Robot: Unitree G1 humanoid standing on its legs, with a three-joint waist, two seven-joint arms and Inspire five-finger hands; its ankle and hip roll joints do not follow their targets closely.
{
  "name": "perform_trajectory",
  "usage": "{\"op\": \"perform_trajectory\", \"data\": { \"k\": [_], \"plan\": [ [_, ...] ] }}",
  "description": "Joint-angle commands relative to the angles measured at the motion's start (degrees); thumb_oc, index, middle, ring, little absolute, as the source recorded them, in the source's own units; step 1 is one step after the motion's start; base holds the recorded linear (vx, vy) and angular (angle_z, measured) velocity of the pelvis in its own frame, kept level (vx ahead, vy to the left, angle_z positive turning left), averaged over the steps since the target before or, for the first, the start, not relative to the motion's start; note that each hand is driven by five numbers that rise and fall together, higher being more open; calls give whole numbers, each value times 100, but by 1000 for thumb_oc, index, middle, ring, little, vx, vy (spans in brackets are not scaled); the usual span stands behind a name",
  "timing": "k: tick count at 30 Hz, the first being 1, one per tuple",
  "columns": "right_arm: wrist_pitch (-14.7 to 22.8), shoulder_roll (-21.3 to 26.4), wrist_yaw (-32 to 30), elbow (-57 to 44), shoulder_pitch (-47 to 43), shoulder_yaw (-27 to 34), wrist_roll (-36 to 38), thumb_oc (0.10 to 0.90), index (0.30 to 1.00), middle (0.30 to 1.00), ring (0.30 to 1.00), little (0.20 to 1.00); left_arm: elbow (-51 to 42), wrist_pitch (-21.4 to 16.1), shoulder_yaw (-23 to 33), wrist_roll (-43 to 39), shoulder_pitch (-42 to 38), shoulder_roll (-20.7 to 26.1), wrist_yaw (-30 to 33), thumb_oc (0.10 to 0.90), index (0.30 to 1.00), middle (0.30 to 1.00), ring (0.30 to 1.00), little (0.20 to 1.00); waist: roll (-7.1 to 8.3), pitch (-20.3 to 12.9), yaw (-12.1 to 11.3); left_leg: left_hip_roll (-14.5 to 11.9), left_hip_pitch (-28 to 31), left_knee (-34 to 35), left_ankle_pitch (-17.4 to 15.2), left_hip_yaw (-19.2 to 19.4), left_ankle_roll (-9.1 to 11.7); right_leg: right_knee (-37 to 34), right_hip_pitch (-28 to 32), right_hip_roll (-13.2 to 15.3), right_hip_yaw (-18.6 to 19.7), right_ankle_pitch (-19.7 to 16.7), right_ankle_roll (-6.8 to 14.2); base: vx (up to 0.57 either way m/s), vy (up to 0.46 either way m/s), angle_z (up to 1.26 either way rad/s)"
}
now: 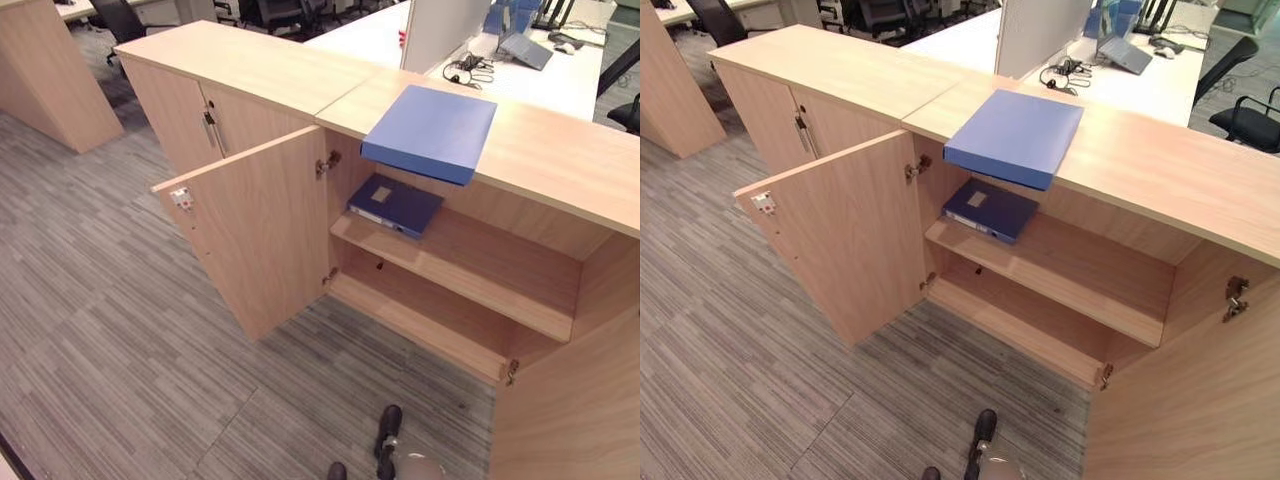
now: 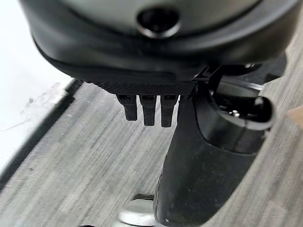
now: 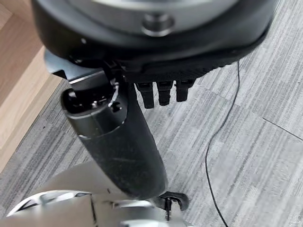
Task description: Put the empty folder in the office cabinet
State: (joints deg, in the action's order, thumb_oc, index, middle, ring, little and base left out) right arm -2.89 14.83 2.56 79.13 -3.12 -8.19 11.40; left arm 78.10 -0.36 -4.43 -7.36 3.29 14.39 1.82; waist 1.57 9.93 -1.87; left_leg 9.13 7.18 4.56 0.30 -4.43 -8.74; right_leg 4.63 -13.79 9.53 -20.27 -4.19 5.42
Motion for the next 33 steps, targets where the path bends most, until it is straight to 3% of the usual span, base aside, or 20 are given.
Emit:
{"op": "perform_trajectory", "data": {
  "k": [1, 5, 7, 8, 12, 16, 18, 20, 23, 25, 27, 33],
  "plan": [
    [44, 252, -26, 204, -125, -170, -56, 800, 900, 900, 900, 900, 210, -69, 61, 189, -186, 70, 58, 800, 900, 900, 900, 900, -118, -133, -40, -141, 24, 44, -597, -428, 627, -471, 204, -208, -3, -545, 246, 292, -237, -8],
    [45, 262, -44, 210, -156, -149, -46, 800, 900, 900, 900, 900, 379, -27, 188, 150, -102, 48, 64, 800, 900, 900, 900, 900, -152, -199, -51, -344, 113, 44, -760, -443, 677, -253, 143, -309, -11, -327, 141, 196, -152, 13],
    [70, 269, -30, 182, -110, -115, 31, 800, 900, 900, 900, 900, 430, -21, 258, 95, -82, 41, 71, 800, 900, 900, 900, 900, -190, -205, -31, -586, 245, 44, -899, -402, 768, -120, 181, -451, -28, -97, 41, 282, -231, -3],
    [70, 266, -30, 182, -112, -114, 31, 800, 900, 900, 900, 900, 430, -21, 259, 95, -84, 43, 71, 800, 900, 900, 900, 900, -175, -214, -19, -570, 224, 44, -880, -414, 763, -125, 167, -432, -34, -108, 44, 284, -289, -4],
    [87, 336, -75, 201, -88, -96, 131, 800, 900, 900, 900, 900, 231, -81, 198, -120, -246, 56, 103, 800, 900, 900, 900, 900, -104, -193, 33, -914, 174, -242, -1023, -222, 1004, -63, 299, -642, 36, 214, -73, 182, -238, 2],
    [109, 341, -116, 197, -70, -142, 164, 800, 900, 900, 900, 900, -30, -138, 61, -195, -381, 68, 155, 800, 900, 900, 900, 900, 96, -72, 39, -891, -299, -1788, -915, 93, 1202, -99, 650, -726, 199, 427, -219, 140, -189, -1],
    [125, 383, -169, 168, -102, -144, 197, 800, 900, 900, 900, 900, -320, -187, -30, -273, -463, 62, 178, 800, 900, 900, 900, 900, 178, 58, -32, -812, -742, -2702, -605, 82, 1185, -130, 853, -748, 330, 484, -293, 95, -135, -32],
    [109, 437, -200, 181, -125, -119, 213, 800, 900, 900, 900, 900, -550, -216, -134, -352, -508, 34, 176, 800, 900, 900, 900, 900, 254, 118, -79, -779, -1173, -2985, -588, 140, 1085, -150, 991, -723, 407, 564, -329, 76, -89, -43],
    [126, 482, -219, 199, -142, -121, 223, 800, 900, 900, 900, 900, -959, -263, -205, -628, -489, 7, 121, 800, 900, 900, 900, 900, 355, 148, -199, -678, -1580, -2718, -925, 157, 918, -225, 1167, -721, 569, 608, -288, 104, -36, -26],
    [131, 487, -214, 196, -146, -138, 213, 800, 900, 900, 900, 900, -1050, -269, -206, -735, -474, 8, 91, 800, 900, 900, 900, 900, 369, 158, -232, -630, -1680, -2570, -900, 90, 911, -238, 1221, -724, 622, 614, -277, 93, 19, -55],
    [163, 475, -200, 170, -157, -226, 155, 800, 900, 900, 900, 900, -1459, -311, -213, -1160, -437, -10, 6, 800, 900, 900, 900, 900, 253, 148, -383, -603, -1872, -1732, -231, -351, 1049, -250, 1463, -870, 815, 682, -280, 157, 60, -66],
    [135, 466, -156, 176, -149, -254, 91, 800, 900, 900, 900, 900, -2105, -311, -165, -1551, -246, -48, -65, 800, 900, 900, 900, 900, 154, 127, -514, -447, -1809, -1370, -57, -667, 1080, -257, 1640, -977, 1023, 716, -286, 86, 60, -37]
  ]
}}
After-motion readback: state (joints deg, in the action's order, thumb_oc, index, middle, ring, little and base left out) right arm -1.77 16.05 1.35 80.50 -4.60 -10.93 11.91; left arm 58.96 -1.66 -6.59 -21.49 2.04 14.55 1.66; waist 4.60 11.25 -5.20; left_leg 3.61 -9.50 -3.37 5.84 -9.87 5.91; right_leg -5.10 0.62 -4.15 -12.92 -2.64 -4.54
